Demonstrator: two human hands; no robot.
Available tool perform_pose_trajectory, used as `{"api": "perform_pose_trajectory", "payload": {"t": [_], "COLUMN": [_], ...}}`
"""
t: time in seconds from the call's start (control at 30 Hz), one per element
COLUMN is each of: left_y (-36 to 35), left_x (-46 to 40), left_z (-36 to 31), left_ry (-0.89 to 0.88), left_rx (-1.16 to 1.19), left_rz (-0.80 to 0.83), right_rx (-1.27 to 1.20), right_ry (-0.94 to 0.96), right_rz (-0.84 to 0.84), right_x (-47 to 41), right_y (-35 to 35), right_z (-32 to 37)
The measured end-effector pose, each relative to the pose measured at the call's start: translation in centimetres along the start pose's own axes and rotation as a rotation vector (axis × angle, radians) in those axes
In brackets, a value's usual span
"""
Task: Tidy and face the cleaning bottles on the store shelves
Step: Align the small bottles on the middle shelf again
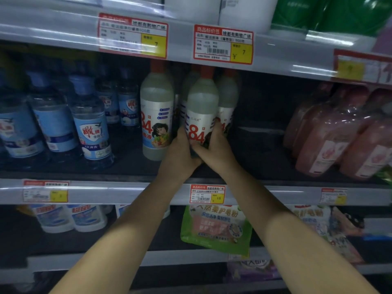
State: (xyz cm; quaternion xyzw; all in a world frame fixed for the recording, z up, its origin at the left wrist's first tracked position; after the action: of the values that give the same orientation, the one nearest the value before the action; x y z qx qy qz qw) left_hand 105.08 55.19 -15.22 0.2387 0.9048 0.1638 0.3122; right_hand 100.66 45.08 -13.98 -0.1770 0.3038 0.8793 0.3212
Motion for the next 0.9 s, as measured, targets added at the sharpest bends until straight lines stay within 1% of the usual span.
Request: {"api": "perform_pose_trajectory", "payload": {"t": [0.13, 0.3, 0.53, 0.7, 0.9], "left_y": [-0.1, -0.1, -0.4, -0.2, -0.2], "left_x": [-0.1, -0.1, 0.7, 1.2, 1.3], "left_z": [0.5, 0.6, -0.7, -1.3, -1.3], "left_ry": [0.030, 0.044, -0.056, -0.158, -0.207], "left_rx": [-0.035, -0.131, -0.358, -0.382, -0.375], "left_rz": [-0.008, -0.077, -0.154, -0.211, -0.274], "right_rx": [-0.002, 0.061, 0.102, 0.092, 0.062], "right_ry": [0.006, 0.039, 0.015, 0.008, 0.060], "right_rz": [0.045, 0.006, 0.008, 0.044, 0.032], "right_x": [0.1, 0.0, -0.2, -0.3, -0.2], "right_y": [0.2, -0.1, -0.1, -0.1, -0.1], "right_z": [-0.1, -0.1, 0.1, -0.3, 0.5]}}
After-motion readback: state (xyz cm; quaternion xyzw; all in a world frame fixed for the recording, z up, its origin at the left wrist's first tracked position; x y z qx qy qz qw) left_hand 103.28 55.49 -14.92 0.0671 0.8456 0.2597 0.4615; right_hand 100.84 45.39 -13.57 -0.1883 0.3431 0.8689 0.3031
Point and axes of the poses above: each hand's wrist, its own x-axis away from the middle knuckle, its own y-axis out of the back of the hand, z = x × y, the point moved 2 cm from there along -x, towards the middle knuckle, and after that the axes turned 2 degrees about -z, right-handed, at the moved point
